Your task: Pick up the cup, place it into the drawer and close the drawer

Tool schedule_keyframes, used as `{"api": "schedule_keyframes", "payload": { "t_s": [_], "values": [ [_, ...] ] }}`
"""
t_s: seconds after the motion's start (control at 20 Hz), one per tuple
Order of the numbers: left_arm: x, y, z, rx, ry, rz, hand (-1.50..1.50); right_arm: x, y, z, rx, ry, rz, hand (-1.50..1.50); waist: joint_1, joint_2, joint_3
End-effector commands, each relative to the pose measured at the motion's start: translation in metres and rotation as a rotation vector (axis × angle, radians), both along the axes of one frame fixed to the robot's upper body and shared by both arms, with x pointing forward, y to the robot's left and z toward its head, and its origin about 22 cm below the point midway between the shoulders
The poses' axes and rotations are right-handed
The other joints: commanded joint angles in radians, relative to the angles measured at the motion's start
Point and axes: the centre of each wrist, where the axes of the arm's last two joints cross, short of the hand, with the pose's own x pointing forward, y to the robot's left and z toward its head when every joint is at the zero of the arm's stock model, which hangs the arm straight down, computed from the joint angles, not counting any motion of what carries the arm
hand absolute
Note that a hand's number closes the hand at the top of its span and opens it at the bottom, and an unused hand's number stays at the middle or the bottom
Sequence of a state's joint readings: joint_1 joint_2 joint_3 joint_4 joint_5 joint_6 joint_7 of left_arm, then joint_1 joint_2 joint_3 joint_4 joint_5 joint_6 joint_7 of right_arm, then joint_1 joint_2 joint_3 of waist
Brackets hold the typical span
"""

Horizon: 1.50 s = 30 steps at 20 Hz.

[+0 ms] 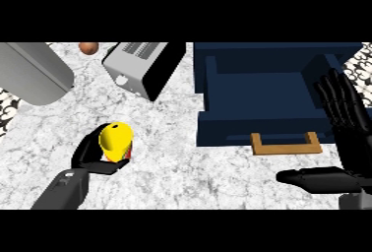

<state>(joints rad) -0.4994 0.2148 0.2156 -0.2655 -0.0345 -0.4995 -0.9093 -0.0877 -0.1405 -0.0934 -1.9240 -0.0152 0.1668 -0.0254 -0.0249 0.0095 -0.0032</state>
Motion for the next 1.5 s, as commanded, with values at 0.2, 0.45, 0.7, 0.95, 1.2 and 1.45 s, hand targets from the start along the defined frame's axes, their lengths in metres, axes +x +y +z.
{"api": "schedule_keyframes", "payload": {
  "t_s": [0.2, 0.45, 0.7, 0.95, 1.2, 1.45],
  "values": [
    [0.002, -0.013, -0.002, -0.280, -0.105, -0.128, 1.50, -0.002, -0.005, -0.009, -0.003, 0.013, -0.006, -1.50, 0.003, -0.001, 0.000],
    [-0.010, -0.003, -0.006, -0.234, -0.222, 0.134, 1.50, -0.004, -0.009, -0.006, -0.018, 0.017, -0.027, -1.50, 0.010, -0.002, 0.000],
    [0.003, 0.005, 0.007, -0.222, -0.290, 0.374, 1.50, 0.001, -0.003, 0.006, -0.025, 0.001, -0.027, -1.50, 0.019, -0.007, 0.001],
    [0.015, 0.009, 0.019, -0.250, -0.376, 0.354, 1.50, -0.013, -0.011, 0.002, -0.031, 0.018, -0.019, -1.50, 0.005, -0.007, 0.001],
    [0.048, -0.023, 0.049, -0.198, -0.417, 0.209, 1.50, -0.006, -0.012, -0.002, -0.008, 0.004, -0.040, -1.50, 0.020, -0.011, 0.003],
    [0.074, -0.051, 0.099, -0.146, -0.494, 0.145, 1.50, -0.016, -0.014, -0.003, -0.005, 0.032, -0.056, -1.50, 0.035, -0.019, 0.005]
  ]
}}
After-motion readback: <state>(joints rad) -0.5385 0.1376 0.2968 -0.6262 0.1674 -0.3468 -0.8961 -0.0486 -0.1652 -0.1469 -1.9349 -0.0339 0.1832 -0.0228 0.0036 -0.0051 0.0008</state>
